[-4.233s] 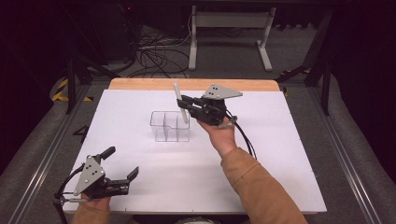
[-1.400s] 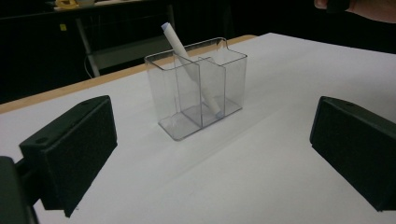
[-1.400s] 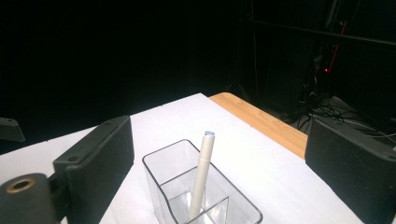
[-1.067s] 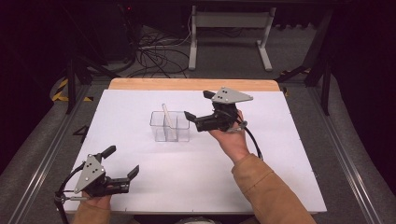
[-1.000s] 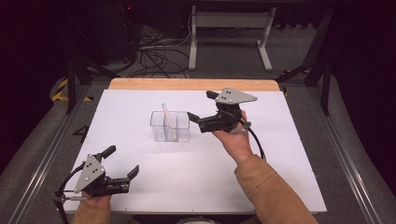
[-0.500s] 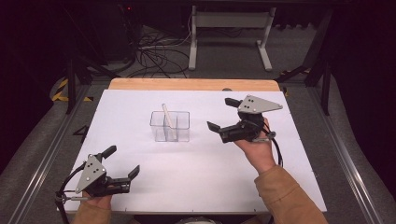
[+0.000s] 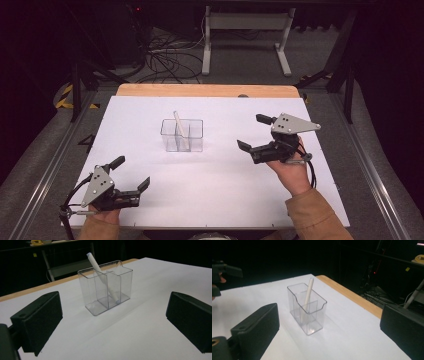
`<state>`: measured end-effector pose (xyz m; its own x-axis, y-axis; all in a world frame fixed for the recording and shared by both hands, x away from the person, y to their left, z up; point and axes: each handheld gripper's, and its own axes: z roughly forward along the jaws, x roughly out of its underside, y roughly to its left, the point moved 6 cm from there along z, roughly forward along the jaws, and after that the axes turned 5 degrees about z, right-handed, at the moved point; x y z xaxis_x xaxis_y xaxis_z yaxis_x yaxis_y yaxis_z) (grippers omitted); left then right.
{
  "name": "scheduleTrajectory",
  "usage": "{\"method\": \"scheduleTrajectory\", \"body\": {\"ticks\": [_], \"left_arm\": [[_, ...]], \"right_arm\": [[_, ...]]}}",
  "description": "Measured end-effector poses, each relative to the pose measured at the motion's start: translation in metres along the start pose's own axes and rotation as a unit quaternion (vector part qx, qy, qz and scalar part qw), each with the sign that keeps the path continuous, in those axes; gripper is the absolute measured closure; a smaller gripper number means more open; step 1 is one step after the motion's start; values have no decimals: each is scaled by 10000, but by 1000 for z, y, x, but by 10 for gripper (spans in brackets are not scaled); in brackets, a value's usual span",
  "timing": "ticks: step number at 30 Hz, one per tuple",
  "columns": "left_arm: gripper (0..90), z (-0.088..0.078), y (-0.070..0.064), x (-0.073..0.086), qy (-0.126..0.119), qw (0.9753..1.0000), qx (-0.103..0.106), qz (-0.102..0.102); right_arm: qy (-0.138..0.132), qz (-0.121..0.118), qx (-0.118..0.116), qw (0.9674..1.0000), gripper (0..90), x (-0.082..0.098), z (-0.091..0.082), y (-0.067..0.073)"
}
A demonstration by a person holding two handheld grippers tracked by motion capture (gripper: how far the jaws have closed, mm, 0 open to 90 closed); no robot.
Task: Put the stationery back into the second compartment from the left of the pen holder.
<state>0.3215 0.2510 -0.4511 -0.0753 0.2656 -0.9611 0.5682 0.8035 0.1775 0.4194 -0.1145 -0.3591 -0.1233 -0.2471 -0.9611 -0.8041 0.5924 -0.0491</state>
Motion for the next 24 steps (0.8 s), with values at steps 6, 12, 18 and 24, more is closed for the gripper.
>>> {"method": "scheduleTrajectory", "body": {"ticks": [6, 12, 18, 24], "left_arm": [[14, 0, -1, 0, 7, 10000, -1, -6], [14, 1, -1, 0, 13, 10000, 1, -3], [15, 1, -1, 0, 16, 10000, 3, 4], [15, 0, -1, 0, 17, 10000, 7, 1]], "right_arm": [[217, 148, 63, 9996, 22, 16, -12, -1], [305, 15, 30, 9995, 1, 34, -21, -1], [329, 38, 178, 9993, 1, 51, -30, -5], [232, 226, 179, 9993, 0, 71, -35, -8]]}}
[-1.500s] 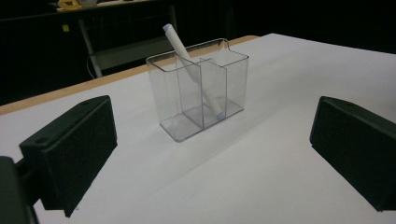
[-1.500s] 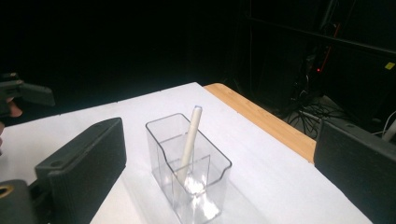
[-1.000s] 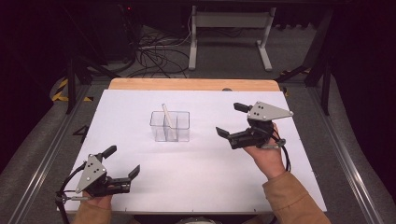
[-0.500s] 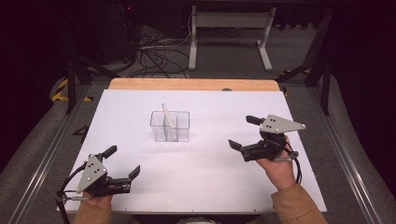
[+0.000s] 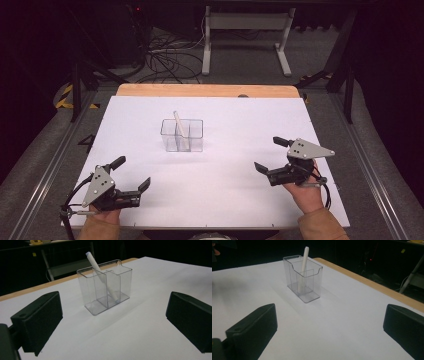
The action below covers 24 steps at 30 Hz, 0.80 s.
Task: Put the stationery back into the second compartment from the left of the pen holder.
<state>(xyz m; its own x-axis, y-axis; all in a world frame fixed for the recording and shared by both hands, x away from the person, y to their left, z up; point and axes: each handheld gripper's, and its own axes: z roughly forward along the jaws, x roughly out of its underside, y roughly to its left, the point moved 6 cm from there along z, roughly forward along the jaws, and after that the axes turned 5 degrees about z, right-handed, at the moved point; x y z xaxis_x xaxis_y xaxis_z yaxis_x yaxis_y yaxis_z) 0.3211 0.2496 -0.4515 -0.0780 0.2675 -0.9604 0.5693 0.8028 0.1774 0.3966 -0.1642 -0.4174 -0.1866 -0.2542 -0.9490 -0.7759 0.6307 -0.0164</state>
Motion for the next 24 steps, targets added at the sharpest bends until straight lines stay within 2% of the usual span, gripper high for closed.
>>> {"method": "scheduleTrajectory", "body": {"ticks": [7, 13, 20, 24], "left_arm": [[15, 0, 0, 0, 3, 10000, 4, -11], [15, 1, -1, 0, 11, 10000, 20, 19], [15, 0, -1, 0, 27, 10000, 46, 8], [16, 0, -1, 1, 47, 10000, 53, -3]], "right_arm": [[130, 192, 92, 9997, 0, 27, -7, -6], [73, 350, 96, 9993, 0, 46, -13, -9], [218, 370, 129, 9990, 0, 64, -14, -12], [331, 466, 144, 9983, 0, 75, -14, -13]]}}
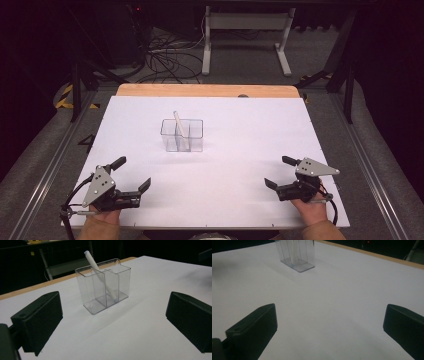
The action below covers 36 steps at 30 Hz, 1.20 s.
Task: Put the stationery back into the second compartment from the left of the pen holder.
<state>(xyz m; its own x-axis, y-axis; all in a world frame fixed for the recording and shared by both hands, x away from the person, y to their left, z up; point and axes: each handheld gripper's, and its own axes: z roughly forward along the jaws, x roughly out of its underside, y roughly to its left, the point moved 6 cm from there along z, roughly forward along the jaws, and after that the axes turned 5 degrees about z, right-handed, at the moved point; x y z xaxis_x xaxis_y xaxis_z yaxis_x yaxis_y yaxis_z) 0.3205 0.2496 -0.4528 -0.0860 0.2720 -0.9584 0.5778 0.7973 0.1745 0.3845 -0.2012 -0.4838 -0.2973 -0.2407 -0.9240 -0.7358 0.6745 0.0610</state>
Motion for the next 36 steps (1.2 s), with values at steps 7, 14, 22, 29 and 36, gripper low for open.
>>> {"method": "scheduleTrajectory", "body": {"ticks": [7, 14, 22, 29, 36], "left_arm": [[15, 1, 1, 2, 41, 10000, 29, -22], [15, 3, 2, 3, 48, 10000, 44, -23], [16, 1, 1, 3, 45, 10000, 13, -6], [15, 1, 1, 3, 43, 10000, 16, -19], [16, 2, 2, 3, 46, 10000, 13, -16]], "right_arm": [[259, 104, -36, 9996, 0, 17, 9, 3], [267, 72, -55, 9996, 1, 17, 12, 5], [251, 72, -46, 9996, 1, 17, 12, 5], [238, 26, -27, 9997, 1, 16, 12, 6], [239, -10, -24, 9997, 1, 16, 12, 6]]}}
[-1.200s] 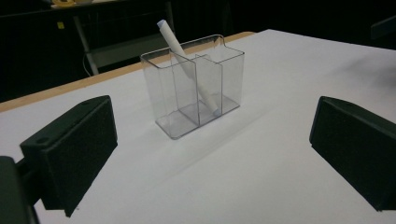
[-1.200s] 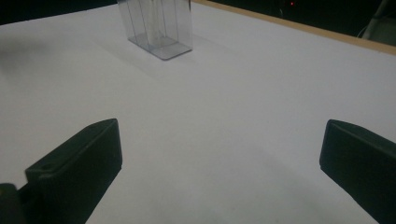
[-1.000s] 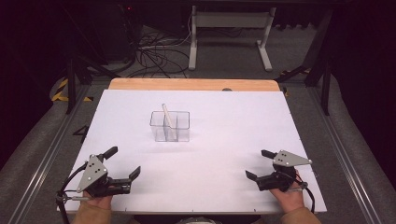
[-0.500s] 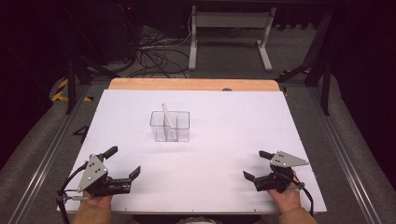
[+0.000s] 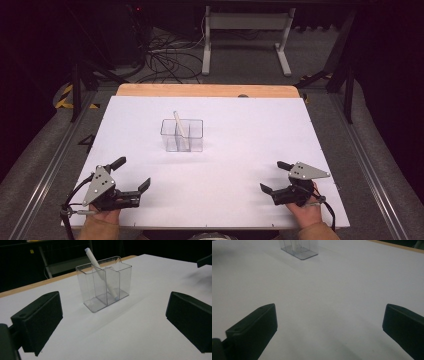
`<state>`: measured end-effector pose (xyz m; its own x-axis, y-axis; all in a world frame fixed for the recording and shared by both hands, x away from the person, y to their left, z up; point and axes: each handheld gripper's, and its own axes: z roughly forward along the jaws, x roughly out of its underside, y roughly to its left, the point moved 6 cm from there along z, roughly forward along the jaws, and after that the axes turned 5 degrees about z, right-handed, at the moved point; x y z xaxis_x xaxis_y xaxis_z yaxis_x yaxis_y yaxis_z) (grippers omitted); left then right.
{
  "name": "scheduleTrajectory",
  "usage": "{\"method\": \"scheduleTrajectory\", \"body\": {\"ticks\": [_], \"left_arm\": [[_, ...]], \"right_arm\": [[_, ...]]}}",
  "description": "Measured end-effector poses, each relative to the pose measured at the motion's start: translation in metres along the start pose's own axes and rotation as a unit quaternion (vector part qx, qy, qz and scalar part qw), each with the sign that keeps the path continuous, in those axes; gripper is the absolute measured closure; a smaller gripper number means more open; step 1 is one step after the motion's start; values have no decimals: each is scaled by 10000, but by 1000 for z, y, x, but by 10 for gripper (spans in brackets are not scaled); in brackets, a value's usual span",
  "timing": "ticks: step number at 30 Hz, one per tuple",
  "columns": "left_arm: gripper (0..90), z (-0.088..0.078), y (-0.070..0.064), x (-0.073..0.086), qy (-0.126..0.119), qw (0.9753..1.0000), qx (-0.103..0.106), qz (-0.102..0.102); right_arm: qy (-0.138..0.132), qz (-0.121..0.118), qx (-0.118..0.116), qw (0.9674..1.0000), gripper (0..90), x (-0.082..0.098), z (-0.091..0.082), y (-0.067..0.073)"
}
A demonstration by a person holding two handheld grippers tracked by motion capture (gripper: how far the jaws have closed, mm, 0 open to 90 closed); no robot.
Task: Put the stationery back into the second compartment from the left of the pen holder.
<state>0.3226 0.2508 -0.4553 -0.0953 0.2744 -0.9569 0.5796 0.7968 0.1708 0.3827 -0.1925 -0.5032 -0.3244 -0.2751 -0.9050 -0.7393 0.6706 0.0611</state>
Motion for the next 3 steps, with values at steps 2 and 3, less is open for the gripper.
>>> {"method": "scheduleTrajectory", "body": {"ticks": [2, 3], "left_arm": [[15, 0, 0, 0, 5, 10000, -1, 3], [16, 0, 0, 0, 9, 10000, -4, -2]], "right_arm": [[1, -4, 6, 10000, 1, 0, 0, 0], [0, -9, 7, 10000, 1, 0, 0, 0]]}}
